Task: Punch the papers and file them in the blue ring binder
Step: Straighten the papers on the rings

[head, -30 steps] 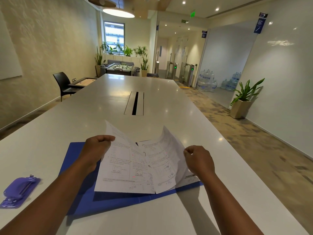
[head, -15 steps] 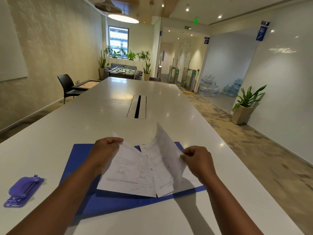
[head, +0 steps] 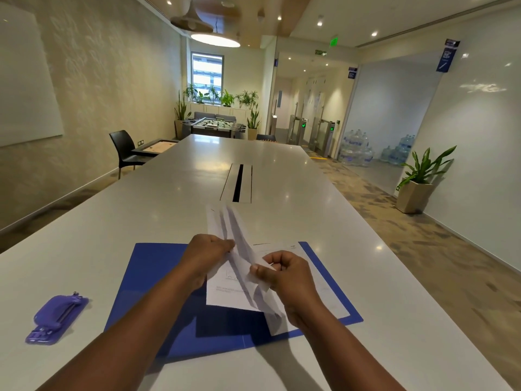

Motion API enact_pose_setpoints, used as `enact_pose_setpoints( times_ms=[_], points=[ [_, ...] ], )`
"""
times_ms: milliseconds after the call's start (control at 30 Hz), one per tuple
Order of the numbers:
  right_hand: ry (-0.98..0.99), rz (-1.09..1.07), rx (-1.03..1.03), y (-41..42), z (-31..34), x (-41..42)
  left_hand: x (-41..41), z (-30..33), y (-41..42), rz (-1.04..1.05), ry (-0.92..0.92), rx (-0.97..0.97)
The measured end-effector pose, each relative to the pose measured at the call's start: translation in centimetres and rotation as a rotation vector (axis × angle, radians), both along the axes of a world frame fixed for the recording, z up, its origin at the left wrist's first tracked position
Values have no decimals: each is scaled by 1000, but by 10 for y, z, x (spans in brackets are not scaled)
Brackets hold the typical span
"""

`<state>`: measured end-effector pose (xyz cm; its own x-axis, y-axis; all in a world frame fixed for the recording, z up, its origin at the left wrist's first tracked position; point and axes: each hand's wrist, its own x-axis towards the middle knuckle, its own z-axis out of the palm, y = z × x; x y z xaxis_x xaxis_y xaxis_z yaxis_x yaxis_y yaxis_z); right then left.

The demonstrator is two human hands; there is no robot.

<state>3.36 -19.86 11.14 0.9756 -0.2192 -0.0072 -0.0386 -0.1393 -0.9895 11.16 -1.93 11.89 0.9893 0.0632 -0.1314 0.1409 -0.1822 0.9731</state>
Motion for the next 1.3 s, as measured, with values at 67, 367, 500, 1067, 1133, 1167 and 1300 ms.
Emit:
enact_pose_setpoints(
  times_ms=[67, 367, 500, 1067, 1133, 1167, 1300],
  points=[
    [23, -2, 20, -4, -2, 2, 3, -6, 5, 23, 30, 17],
    [62, -149, 44, -72, 1, 11, 4, -17, 18, 87, 50, -280],
    [103, -158, 82, -101, -4, 11, -1, -16, 17, 87, 43, -248],
    [77, -30, 152, -103, -8, 18, -2, -9, 25, 88, -212, 134],
    [73, 10, 151, -96, -7, 19, -1, -9, 27, 101, -236, 142],
    [72, 33, 142, -91, -6, 19, -1, -8, 28, 99, -238, 132],
    [38, 96, 137, -68, 0, 18, -1, -7, 28, 21, -249, 95]
  ],
)
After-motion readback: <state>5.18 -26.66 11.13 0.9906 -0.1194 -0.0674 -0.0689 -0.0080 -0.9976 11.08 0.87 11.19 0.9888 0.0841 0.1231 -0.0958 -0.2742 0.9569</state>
